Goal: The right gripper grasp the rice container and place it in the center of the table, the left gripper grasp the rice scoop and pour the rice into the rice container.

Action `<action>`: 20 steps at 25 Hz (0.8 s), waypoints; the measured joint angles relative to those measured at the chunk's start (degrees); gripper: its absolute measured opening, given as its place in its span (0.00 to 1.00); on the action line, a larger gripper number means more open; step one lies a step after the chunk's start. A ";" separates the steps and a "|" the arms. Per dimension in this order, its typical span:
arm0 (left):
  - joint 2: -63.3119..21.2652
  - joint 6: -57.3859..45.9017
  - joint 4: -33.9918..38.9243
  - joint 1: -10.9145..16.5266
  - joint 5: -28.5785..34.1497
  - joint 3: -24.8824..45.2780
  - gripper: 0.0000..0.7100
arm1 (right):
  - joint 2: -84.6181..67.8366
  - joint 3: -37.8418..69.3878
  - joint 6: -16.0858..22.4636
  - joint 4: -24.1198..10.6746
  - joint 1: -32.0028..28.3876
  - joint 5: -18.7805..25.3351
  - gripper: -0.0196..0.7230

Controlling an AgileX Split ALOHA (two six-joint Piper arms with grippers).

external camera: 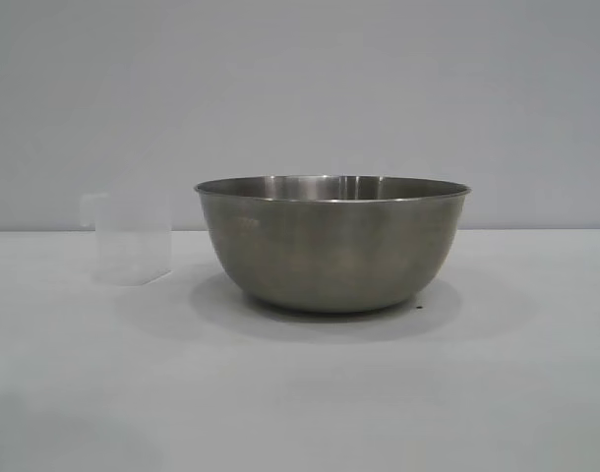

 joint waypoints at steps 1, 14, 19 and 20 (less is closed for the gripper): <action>-1.82 0.16 -0.38 0.00 1.54 0.00 0.37 | 0.00 0.00 0.00 0.00 0.00 0.00 0.77; -15.58 8.97 -7.50 0.00 23.45 -6.66 0.67 | 0.00 0.00 0.00 0.00 0.00 0.00 0.77; -18.13 10.94 -10.54 0.00 28.48 -6.75 0.65 | 0.00 0.00 0.00 0.00 0.00 0.00 0.77; -18.54 11.09 -10.64 0.00 28.77 -6.75 0.65 | 0.00 0.00 0.00 0.00 0.00 0.00 0.77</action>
